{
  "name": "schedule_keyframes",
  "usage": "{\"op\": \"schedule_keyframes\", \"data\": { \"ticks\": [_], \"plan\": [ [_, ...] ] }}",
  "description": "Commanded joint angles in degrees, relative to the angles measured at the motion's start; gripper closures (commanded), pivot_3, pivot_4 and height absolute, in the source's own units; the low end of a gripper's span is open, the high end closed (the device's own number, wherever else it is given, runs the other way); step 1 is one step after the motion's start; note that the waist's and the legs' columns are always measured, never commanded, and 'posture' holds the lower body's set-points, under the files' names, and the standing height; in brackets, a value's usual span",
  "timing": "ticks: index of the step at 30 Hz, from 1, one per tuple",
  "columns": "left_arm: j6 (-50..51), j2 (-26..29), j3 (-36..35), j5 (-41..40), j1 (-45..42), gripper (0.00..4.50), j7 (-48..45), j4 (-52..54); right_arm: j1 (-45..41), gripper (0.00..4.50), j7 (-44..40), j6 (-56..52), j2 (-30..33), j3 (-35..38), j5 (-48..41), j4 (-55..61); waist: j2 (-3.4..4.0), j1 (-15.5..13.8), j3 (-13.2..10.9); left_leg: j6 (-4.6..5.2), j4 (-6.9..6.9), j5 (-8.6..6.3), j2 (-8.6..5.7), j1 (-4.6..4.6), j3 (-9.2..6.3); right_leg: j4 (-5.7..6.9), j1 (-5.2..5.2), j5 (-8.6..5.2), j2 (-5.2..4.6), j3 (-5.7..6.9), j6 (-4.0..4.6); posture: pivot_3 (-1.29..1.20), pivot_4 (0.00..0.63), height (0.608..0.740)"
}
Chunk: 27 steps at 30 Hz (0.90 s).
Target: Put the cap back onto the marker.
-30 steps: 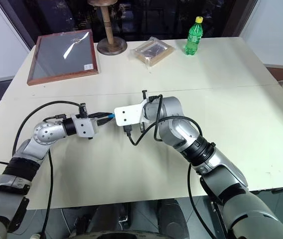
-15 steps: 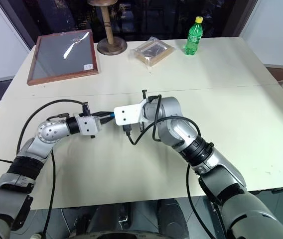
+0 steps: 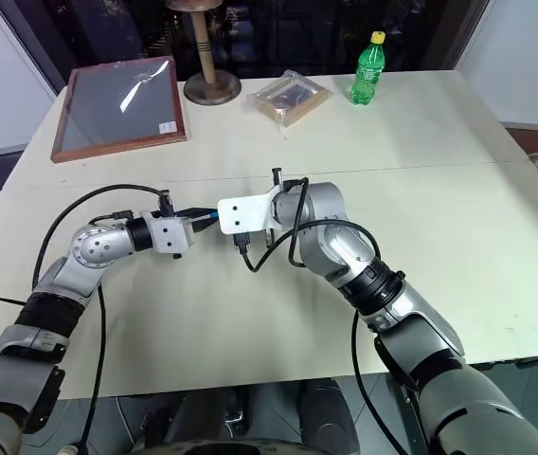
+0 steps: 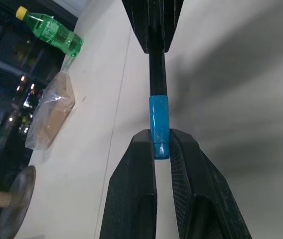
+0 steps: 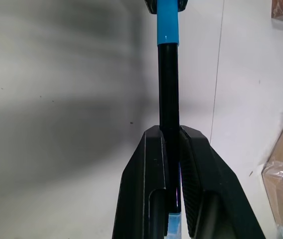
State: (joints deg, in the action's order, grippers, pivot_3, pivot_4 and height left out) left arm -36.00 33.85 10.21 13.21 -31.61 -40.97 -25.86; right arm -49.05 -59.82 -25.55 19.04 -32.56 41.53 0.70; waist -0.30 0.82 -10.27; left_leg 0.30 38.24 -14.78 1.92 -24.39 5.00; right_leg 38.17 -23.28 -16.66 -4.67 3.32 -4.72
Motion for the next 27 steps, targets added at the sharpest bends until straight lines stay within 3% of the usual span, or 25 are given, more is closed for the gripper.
{"op": "schedule_keyframes", "data": {
  "ticks": [1, 11, 14, 20, 27],
  "plan": [
    [-0.5, -2.4, 0.9, -1.3, -2.2, 4.50, 1.0, 3.0, -1.5, 4.46, 0.1, 2.5, -3.7, -1.5, -2.5, 3.1, 0.00, 0.0, 0.0, 0.00, 0.00, 0.00, 0.00, 0.00, 0.00, 0.00, 0.00, 0.00, 0.00, 0.00, 0.00, 0.00, 0.150, 0.740],
    [2.8, -0.9, -0.6, -3.5, 0.8, 4.50, -0.2, 5.1, -1.8, 4.46, 1.4, 6.2, 0.6, 1.0, -2.3, -0.9, 0.00, 0.0, 0.0, 0.00, 0.00, 0.00, 0.00, 0.00, 0.00, 0.00, 0.00, 0.00, -0.01, 0.00, 0.00, 0.00, 0.150, 0.740],
    [4.4, -0.1, -1.1, -3.9, 2.3, 3.23, -0.2, 6.4, -2.4, 4.50, 2.0, 7.5, 1.9, 1.8, -2.6, -2.7, 0.00, 0.1, 0.0, 0.00, 0.00, 0.00, 0.01, 0.00, -0.01, 0.00, 0.00, 0.00, -0.01, 0.00, 0.00, 0.00, 0.150, 0.740],
    [6.8, 3.0, -3.3, -4.6, 6.5, 0.18, 0.8, 11.0, -3.4, 4.50, 3.2, 10.7, 5.9, 3.3, -3.7, -7.0, 0.00, 0.1, 0.0, 0.00, 0.00, 0.00, 0.01, 0.00, 0.00, 0.00, 0.00, 0.00, -0.01, -0.01, 0.00, 0.00, 0.150, 0.740],
    [15.8, 4.1, -8.6, -8.3, 13.4, 0.04, 3.1, 20.6, -4.0, 4.50, 3.6, 11.2, 10.3, 7.2, -6.8, -11.4, 0.00, 0.0, 0.0, 0.00, -0.01, 0.00, 0.02, 0.00, -0.01, -0.01, 0.00, 0.00, -0.04, -0.01, 0.00, 0.00, 0.150, 0.740]
  ]
}}
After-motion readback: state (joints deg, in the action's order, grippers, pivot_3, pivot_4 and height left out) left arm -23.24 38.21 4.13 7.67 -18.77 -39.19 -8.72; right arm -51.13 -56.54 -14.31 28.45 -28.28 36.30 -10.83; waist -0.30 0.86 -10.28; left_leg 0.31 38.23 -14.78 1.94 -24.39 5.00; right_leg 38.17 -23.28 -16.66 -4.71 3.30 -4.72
